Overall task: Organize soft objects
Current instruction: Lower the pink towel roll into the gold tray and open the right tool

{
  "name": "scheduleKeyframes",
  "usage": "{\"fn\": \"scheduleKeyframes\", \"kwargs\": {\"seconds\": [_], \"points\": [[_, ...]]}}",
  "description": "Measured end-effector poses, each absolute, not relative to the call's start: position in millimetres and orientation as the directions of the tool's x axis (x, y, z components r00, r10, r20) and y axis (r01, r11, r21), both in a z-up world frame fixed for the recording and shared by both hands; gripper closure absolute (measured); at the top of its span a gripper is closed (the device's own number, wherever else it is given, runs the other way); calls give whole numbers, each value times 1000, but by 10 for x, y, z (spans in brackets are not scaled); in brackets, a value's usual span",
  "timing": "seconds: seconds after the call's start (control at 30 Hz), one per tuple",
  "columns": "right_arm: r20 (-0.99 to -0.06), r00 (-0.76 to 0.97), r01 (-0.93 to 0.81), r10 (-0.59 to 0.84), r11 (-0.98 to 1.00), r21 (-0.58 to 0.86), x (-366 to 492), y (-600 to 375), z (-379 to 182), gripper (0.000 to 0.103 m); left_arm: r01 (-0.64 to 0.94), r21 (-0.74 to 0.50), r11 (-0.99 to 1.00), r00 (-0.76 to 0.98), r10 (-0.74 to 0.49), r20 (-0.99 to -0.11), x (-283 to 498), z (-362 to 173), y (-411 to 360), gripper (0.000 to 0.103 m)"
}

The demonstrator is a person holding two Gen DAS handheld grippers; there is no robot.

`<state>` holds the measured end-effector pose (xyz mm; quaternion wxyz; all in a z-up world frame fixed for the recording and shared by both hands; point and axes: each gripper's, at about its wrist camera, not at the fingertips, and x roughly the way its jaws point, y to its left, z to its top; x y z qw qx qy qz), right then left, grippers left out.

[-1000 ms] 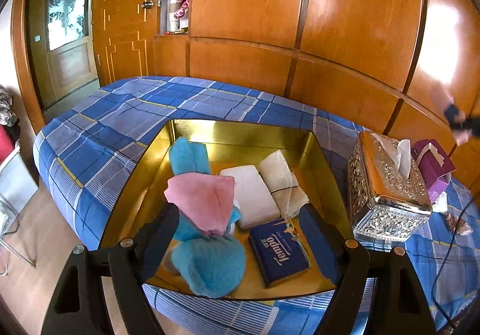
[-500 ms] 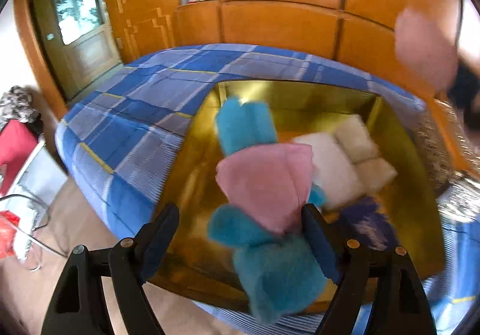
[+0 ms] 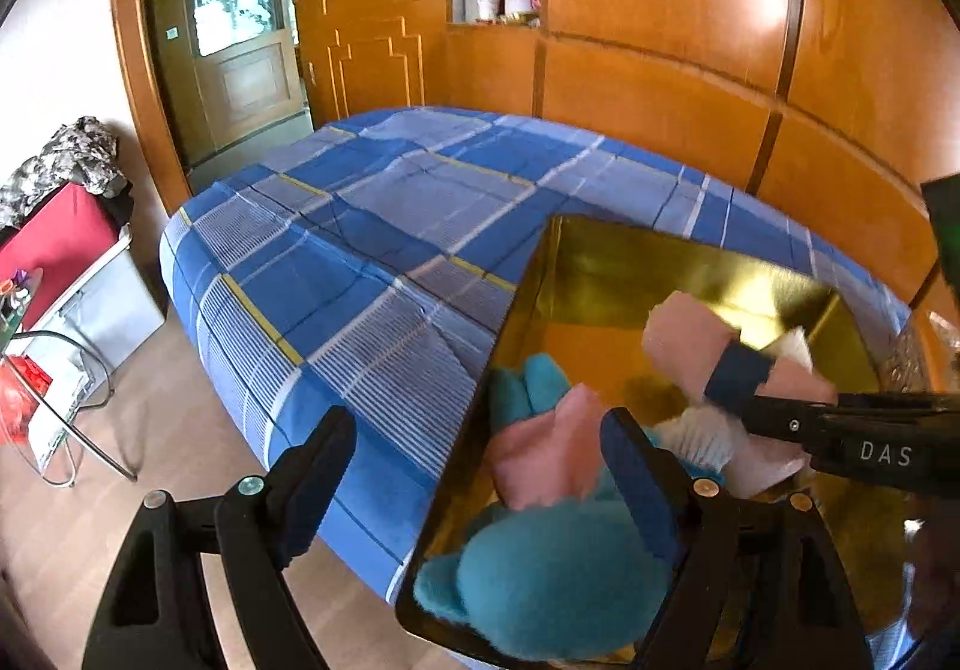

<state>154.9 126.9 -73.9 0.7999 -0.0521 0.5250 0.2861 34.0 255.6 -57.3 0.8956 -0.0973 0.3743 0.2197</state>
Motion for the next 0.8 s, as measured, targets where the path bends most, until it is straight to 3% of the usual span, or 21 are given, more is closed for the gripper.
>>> {"fn": "scheduleKeyframes", "kwargs": {"seconds": [0.37,0.43,0.47,0.5,0.8], "points": [[-786,489,-526,379,847,82,1107,910,-246,58,-373,-57,926,719,250,-648,216,-206,2277,16],[-764,538,-520,356,854,31,1018,853,-188,48,-348,-59,935,732,232,-640,183,-159,2169,16],[-752,559,-516,350,856,15,963,809,-154,34,-336,-62,940,738,222,-637,162,-139,2115,15],[-734,585,-510,345,860,-2,893,748,-109,31,-323,-64,944,744,211,-634,144,-124,2062,15],[-606,737,-419,300,906,-61,525,181,247,31,-213,-49,976,768,136,-626,43,-58,1597,15]]}}
